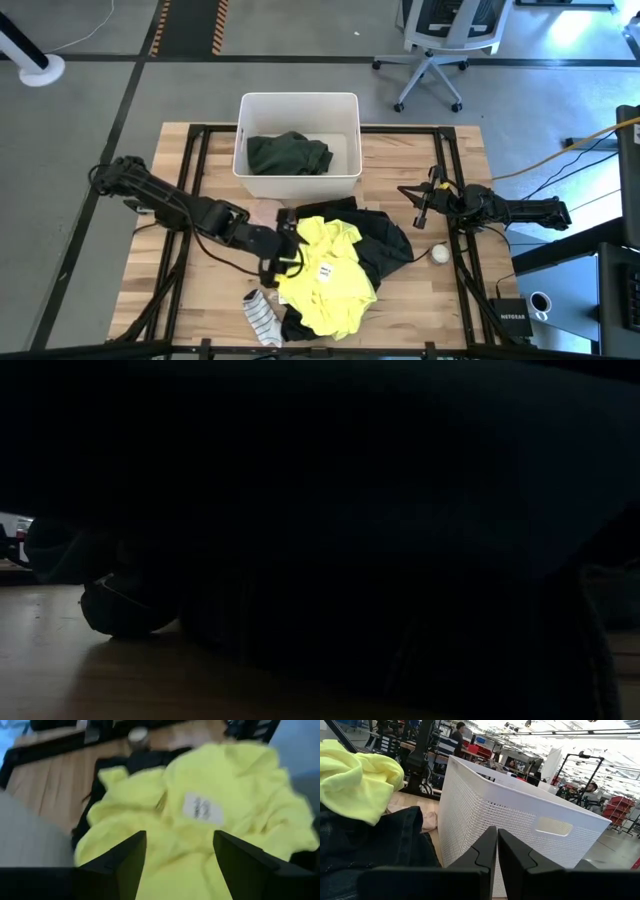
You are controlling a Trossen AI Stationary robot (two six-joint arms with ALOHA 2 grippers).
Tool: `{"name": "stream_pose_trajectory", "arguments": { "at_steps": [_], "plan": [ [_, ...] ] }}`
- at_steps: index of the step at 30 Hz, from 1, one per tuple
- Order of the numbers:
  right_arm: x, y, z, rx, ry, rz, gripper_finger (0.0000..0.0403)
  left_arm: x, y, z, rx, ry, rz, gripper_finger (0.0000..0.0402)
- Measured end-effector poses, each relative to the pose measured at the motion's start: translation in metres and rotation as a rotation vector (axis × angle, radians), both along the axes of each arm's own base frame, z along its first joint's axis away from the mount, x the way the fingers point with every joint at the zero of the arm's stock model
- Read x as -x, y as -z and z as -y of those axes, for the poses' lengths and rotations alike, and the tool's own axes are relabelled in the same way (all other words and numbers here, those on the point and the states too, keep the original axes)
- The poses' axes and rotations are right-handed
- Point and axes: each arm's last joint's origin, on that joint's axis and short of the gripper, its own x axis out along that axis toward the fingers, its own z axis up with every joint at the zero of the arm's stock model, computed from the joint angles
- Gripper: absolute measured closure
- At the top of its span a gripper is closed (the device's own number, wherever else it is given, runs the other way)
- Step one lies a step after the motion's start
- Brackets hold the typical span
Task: Sort clothes
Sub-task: Put the yellow shirt into the white laundry organizer
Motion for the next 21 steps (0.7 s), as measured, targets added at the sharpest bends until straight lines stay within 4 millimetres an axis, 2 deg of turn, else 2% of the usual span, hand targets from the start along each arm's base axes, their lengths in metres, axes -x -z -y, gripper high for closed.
{"name": "stream_pose_trajectory", "arguments": {
  "at_steps": [5,14,21],
  "plan": [
    [0.000,0.000,0.000,0.000,-0.001,0.000,0.0370,-0.013,0.014,0.005,-0.042,0.030,-0.014,0.0176],
    [0.000,0.000,0.000,0.000,0.000,0.000,0.0370,-0.044,0.060,0.007,-0.066,-0.009,-0.123,0.0176],
    [0.000,0.000,0.000,0.000,0.000,-0.001,0.0370,-0.057,0.073,0.013,0.098,0.138,-0.148,0.0176]
  ]
}}
